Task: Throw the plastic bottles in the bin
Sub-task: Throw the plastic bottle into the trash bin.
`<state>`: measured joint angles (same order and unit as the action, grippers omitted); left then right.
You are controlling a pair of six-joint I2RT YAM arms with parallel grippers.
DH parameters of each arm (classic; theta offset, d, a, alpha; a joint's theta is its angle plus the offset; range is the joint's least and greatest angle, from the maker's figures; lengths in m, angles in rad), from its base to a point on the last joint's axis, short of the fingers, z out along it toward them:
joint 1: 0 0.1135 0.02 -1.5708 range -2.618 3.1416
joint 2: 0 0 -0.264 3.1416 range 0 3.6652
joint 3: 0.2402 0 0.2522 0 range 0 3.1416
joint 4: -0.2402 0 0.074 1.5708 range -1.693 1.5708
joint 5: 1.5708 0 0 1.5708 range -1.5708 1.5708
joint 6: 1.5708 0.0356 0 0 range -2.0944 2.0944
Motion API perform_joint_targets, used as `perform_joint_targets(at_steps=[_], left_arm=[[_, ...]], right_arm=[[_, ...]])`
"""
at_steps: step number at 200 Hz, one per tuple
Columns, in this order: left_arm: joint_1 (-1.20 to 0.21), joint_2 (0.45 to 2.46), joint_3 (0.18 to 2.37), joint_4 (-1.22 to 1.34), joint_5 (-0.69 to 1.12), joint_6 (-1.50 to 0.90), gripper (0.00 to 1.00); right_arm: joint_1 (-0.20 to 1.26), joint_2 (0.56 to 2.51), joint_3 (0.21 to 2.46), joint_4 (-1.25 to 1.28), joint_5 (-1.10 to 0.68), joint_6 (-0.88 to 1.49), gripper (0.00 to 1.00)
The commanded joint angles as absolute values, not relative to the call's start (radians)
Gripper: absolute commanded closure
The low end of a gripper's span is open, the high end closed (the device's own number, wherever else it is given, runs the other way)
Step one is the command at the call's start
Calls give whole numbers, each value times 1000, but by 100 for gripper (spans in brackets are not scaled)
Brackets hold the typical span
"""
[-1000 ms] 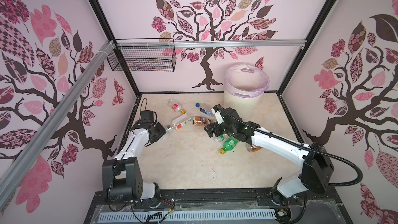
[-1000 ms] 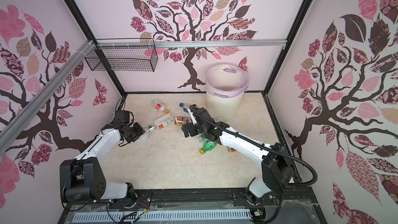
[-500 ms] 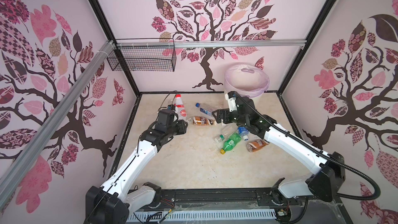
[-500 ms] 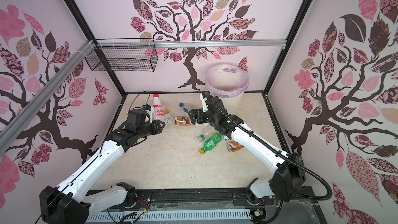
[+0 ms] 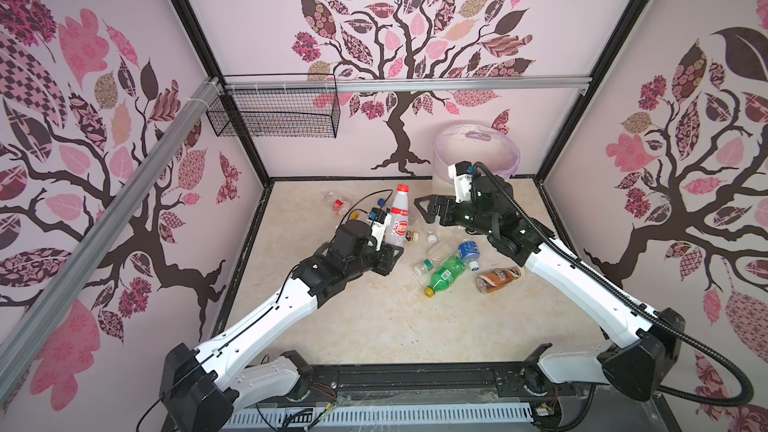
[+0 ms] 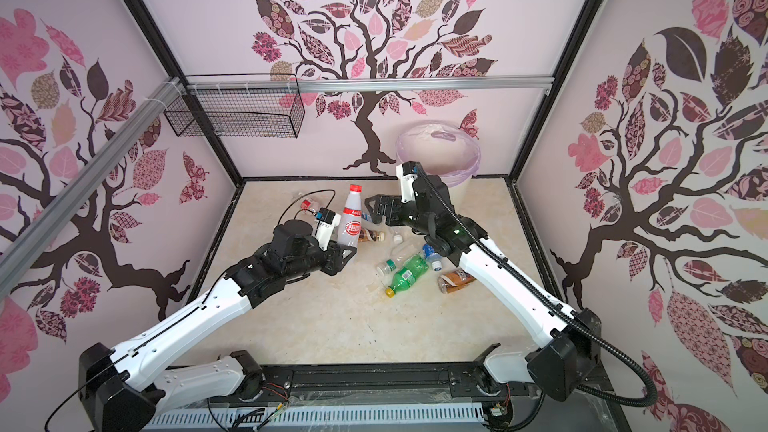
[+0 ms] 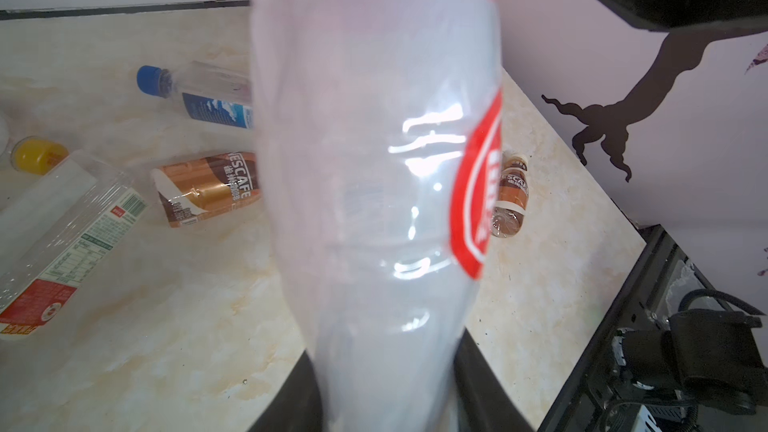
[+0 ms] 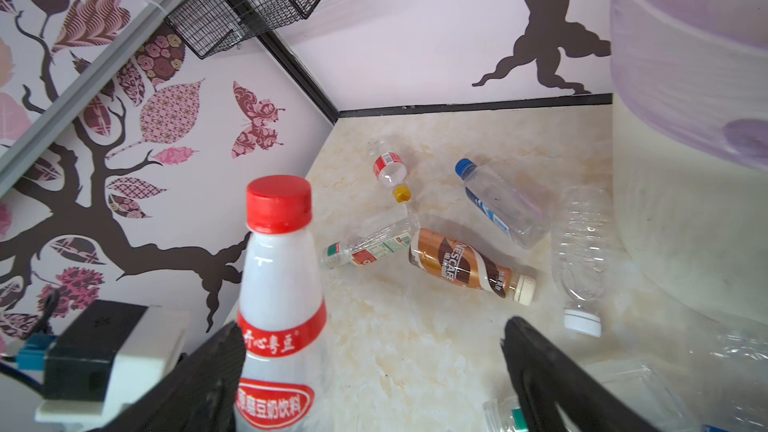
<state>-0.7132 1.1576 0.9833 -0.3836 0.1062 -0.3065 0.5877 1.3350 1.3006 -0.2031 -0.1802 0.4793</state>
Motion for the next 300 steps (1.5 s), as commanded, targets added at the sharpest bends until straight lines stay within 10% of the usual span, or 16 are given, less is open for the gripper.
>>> perform_joint_targets(at_steps=[1,180,252,300], left_arm=[[-727,1184,1046,-348,121,-282,61],[-767,1199,1033,-296,182,-267,54],[-768,1175,1033,-310,135,-268,35],[-767,1164,1108,-370,85,-274,2]], right_arm=[[586,1328,1318,-144,-248,536,0],[587,1452,1290,-46,-313,578,60],[584,1436,1344,-114,-214,501,76],[553,1436,1495,-232,1,336,75]])
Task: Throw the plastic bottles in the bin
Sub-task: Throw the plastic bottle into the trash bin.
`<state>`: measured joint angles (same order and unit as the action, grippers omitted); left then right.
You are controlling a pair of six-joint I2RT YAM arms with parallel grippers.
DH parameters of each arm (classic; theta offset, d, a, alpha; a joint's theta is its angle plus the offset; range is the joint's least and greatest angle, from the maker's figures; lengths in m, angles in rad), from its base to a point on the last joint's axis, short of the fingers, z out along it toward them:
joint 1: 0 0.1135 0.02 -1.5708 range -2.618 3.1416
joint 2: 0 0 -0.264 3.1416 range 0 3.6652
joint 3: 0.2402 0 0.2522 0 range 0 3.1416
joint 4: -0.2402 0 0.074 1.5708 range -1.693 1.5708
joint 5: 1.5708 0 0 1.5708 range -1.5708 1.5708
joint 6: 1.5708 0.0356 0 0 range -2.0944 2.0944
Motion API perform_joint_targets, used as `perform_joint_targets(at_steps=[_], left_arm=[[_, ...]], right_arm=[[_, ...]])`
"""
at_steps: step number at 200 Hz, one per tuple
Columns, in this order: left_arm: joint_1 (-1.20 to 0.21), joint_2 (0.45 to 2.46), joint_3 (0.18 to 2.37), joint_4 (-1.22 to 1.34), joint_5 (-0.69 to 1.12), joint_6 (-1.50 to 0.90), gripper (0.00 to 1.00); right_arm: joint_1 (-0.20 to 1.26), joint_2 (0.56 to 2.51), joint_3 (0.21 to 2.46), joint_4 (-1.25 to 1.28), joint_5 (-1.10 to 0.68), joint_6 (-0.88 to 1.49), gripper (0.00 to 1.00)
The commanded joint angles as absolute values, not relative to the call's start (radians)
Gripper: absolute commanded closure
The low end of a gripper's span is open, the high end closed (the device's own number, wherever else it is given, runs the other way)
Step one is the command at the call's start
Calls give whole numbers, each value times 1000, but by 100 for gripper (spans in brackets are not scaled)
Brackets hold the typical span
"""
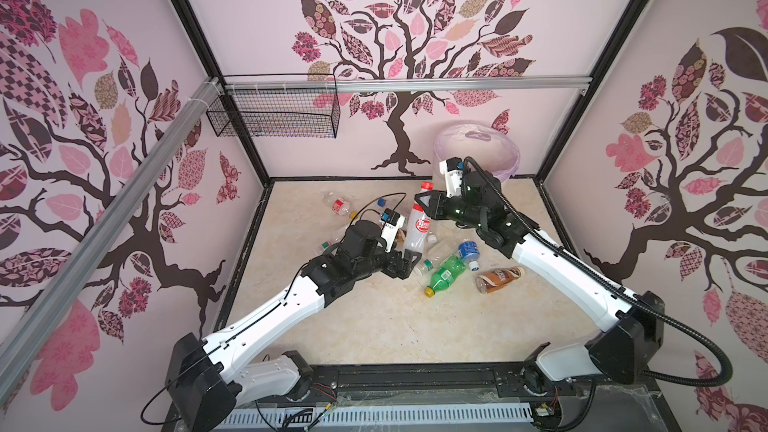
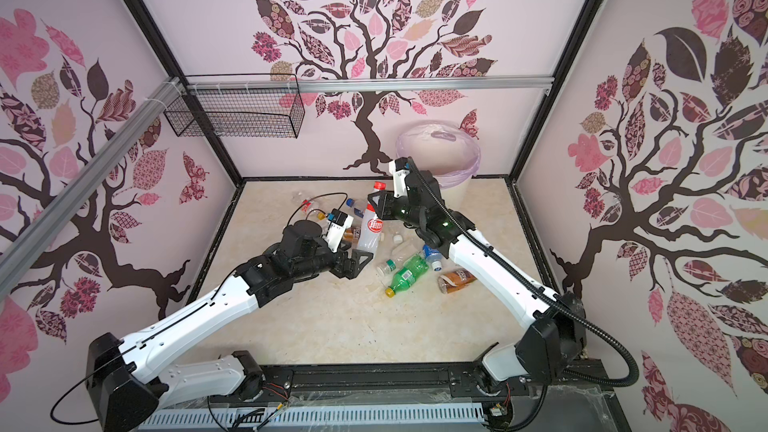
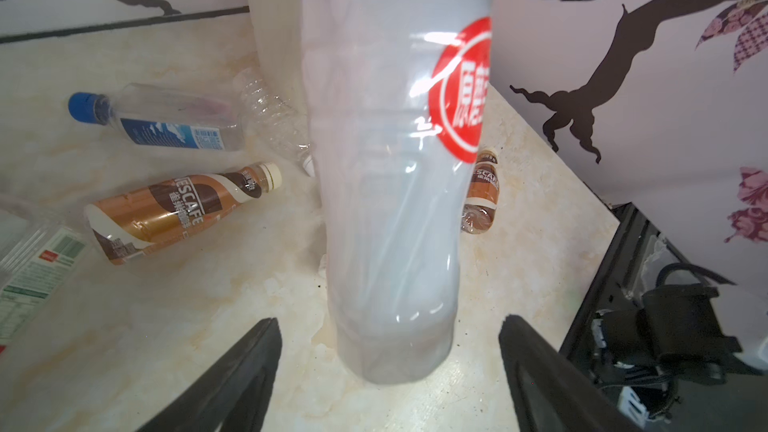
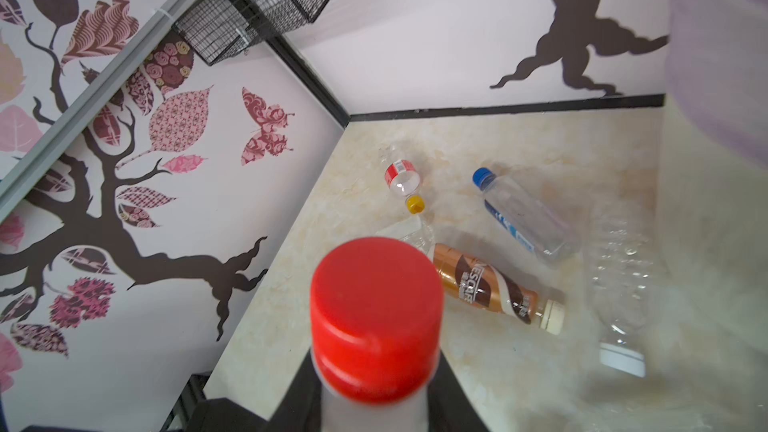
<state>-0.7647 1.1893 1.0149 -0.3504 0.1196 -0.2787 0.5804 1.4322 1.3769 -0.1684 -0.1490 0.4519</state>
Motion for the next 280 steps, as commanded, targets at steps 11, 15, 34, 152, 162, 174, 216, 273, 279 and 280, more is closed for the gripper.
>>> perform_joint_targets(at_steps=[11,15,34,152,162,174,216,273,279,280], left_arm=[[-767,1162,1135,-383,77,-273,2],[-767,1160,1146,-385,76,-271,2],[-767,1155,1208,-391,71,-263,2],[-767,1241,1465,-362,95,-169,2],[-767,1241,1455,-362,94,-167,2],[-768,1240,1442,-362,94,-167,2],[-767,1219,1405,-395,81,-172,2],[-767,1193,1365,-420,72,-186,2],[-768,1194,1363,-418,74,-189,2],[-767,1194,1363,-417,75,-190,2]], right_arm=[[535,1433,1547,-253,72,296,74],[529,1431,1567,-256,95,278,74],[519,1412,1648,-231,205,174,74],[517,1343,1819,262,416,-260,68],[513,1391,1837,251,443,-276,68],[471,1457,1867,193,445,-219,67],[373,1748,2037,-126,514,-90,29],[373,1665,1973,-110,439,-2,0],[373,1669,1983,-122,437,0,0],[372,1670,1984,-123,437,0,0]])
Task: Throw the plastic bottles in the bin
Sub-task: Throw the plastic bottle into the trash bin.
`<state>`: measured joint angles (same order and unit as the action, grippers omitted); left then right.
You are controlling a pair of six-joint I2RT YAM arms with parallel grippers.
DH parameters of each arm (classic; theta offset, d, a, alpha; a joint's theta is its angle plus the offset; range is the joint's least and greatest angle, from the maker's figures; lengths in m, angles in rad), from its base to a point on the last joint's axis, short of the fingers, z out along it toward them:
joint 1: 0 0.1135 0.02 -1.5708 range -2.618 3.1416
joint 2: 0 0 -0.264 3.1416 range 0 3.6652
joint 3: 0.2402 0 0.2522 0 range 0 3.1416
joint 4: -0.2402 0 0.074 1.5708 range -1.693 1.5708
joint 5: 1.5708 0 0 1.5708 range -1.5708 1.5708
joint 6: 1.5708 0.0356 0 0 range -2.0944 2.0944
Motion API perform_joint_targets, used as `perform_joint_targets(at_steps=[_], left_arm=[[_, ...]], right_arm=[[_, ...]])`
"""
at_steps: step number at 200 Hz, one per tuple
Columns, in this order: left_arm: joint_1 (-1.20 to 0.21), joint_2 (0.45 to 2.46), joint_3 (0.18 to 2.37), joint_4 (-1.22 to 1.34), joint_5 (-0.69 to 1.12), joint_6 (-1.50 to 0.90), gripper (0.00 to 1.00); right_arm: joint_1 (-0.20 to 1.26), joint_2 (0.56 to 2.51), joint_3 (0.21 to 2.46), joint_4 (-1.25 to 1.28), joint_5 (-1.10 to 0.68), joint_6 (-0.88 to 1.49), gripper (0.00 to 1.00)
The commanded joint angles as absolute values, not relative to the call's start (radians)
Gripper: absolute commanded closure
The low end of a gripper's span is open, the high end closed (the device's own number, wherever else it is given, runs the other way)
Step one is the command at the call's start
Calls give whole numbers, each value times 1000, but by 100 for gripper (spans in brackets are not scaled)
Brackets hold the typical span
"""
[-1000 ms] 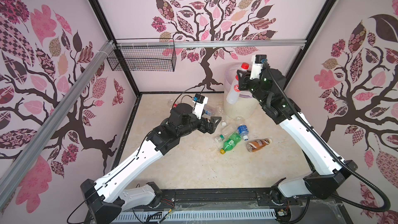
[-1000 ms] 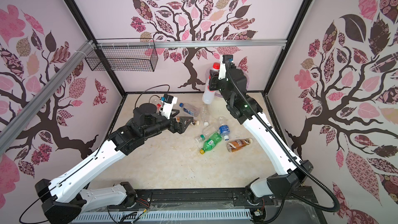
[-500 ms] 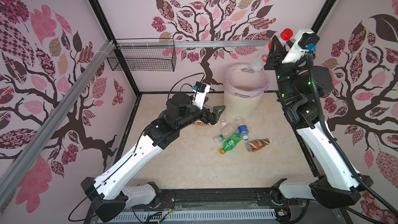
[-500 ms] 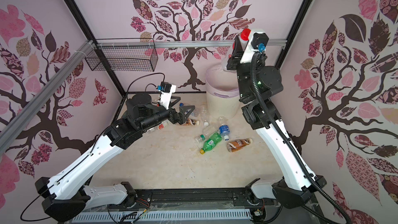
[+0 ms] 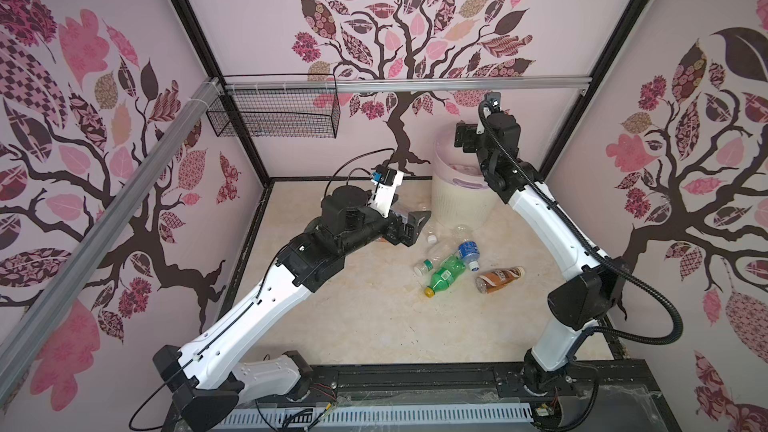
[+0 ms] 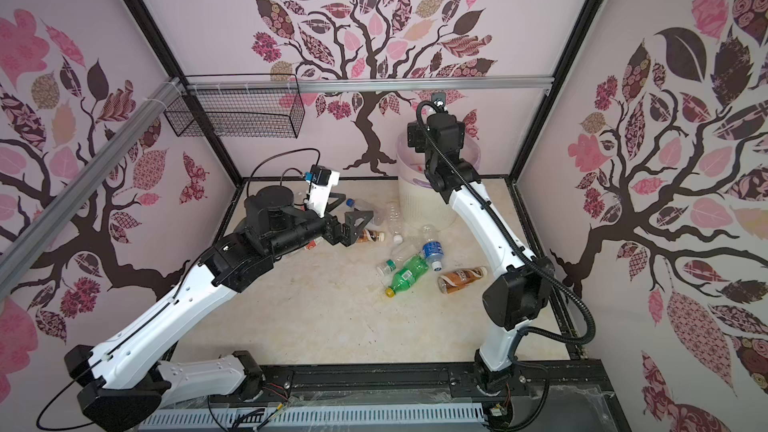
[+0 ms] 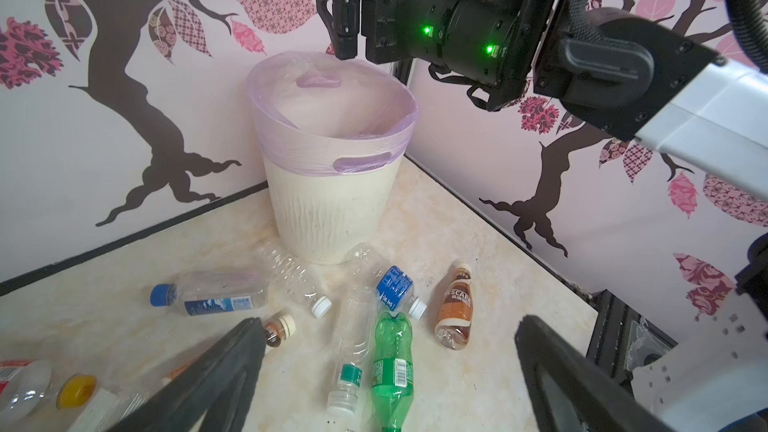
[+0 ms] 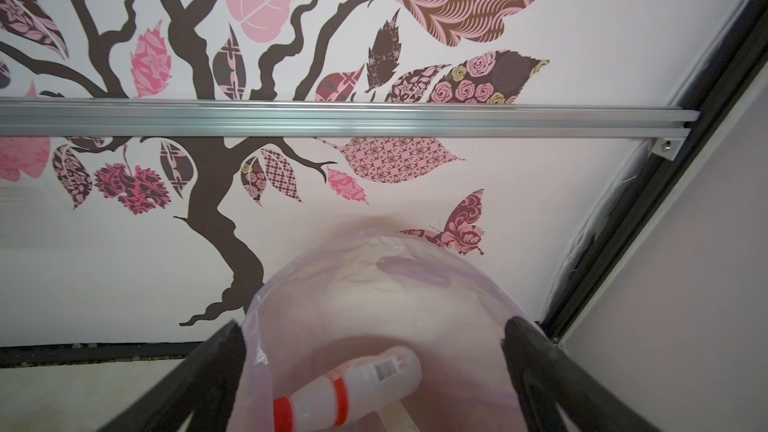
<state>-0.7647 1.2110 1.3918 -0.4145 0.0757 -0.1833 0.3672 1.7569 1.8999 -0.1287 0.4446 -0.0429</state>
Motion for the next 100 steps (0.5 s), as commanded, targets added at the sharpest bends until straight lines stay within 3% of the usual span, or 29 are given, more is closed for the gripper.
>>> perform_joint_targets(at_steps=[1,71,100], left_arm=[[-768,1194,1362,-417,74,-190,2],[-767,1189,1350,-431,53,-239,2],[-735,1202,1372,-501,-41,-331,2]], right_arm=[[372,1670,1987,-125,437,0,0],[374,1660,1980,-182,394,24,1],[373,1646,1978,-235,323,26,0]])
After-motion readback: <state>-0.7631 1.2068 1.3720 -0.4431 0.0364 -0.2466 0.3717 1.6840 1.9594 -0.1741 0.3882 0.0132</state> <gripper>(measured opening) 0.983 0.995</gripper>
